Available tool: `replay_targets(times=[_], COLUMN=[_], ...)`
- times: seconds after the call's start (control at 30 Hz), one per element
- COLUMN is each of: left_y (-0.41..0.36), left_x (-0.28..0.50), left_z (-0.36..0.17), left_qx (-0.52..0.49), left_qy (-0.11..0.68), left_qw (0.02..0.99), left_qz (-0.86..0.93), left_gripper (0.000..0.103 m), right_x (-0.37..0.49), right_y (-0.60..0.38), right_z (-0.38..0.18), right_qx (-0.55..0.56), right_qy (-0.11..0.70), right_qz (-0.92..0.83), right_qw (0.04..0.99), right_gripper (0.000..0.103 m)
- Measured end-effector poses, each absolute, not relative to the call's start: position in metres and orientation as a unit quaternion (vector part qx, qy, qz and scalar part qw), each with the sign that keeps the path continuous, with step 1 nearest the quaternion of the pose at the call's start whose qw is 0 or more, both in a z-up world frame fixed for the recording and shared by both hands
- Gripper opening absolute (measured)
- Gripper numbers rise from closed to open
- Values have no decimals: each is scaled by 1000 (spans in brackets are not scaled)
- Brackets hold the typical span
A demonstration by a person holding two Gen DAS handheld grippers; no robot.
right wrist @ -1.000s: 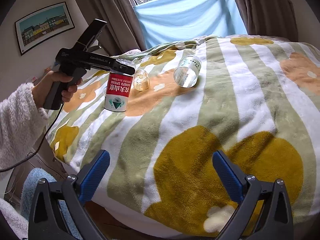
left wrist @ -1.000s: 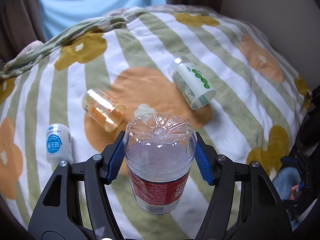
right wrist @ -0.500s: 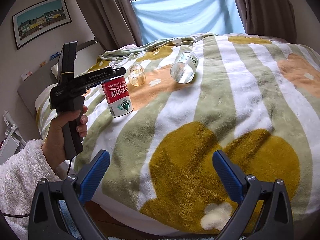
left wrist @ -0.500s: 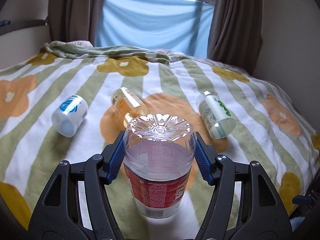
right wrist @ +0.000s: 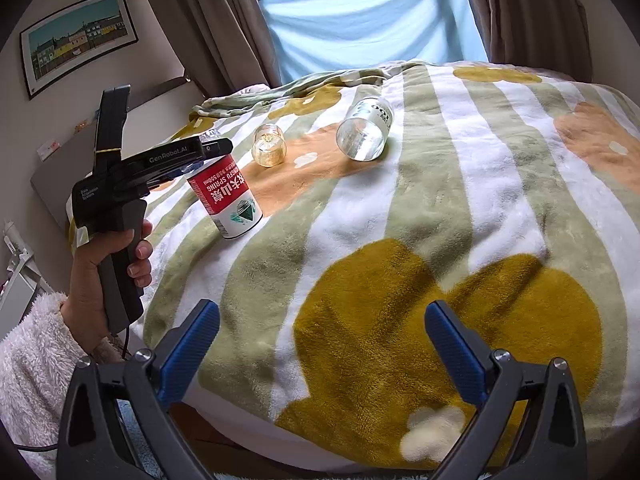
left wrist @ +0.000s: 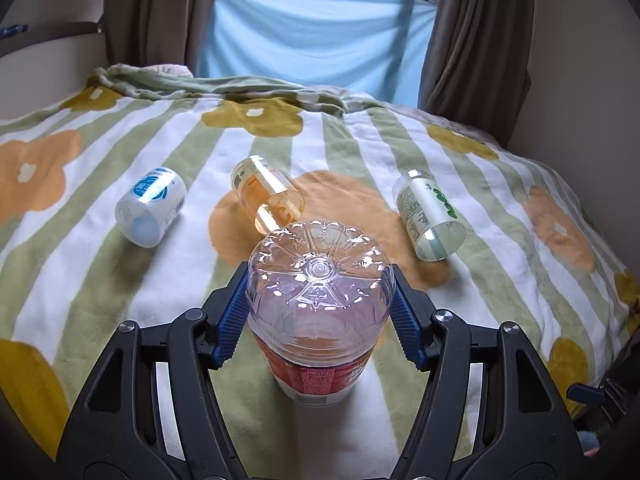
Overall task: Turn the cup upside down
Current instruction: 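Lower the upright bottle onto the bed and open the left gripper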
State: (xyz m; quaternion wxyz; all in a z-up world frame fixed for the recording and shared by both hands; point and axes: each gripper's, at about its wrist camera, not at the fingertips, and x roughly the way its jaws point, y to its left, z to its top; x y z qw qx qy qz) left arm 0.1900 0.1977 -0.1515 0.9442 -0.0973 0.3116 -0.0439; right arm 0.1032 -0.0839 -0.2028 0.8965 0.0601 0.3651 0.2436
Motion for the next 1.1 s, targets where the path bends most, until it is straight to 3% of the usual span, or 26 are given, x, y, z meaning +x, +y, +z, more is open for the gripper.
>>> replay_targets(times=[0.1, 0.13, 0.17, 0.2, 0.57, 1.1], left_y=[196, 195, 195, 196, 212, 205], left_x=[189, 189, 188, 186, 187, 184], left_z=[-153, -153, -153, -153, -159, -155], left_qx=[-90, -89, -91, -97, -136, -113], left_qy=[314, 313, 311, 305, 311, 303], left_qw=[944, 944, 945, 947, 939, 944], left_qz=[-40, -42, -44, -43, -57, -61], left_gripper=[64, 74, 97, 102, 103, 103], right_x=[103, 103, 102, 102, 101, 102], right_y=[-85, -85, -85, -86, -83, -83], right_z=[-202, -202, -201, -201, -202, -202], right_qx=[59, 59, 59, 59, 51, 52], right_qy=[364, 363, 363, 362, 364, 365], right_qz=[244, 243, 243, 243, 239, 237], right_qw=[897, 897, 898, 898, 899, 899], right_gripper=[103, 103, 103, 103, 103, 103])
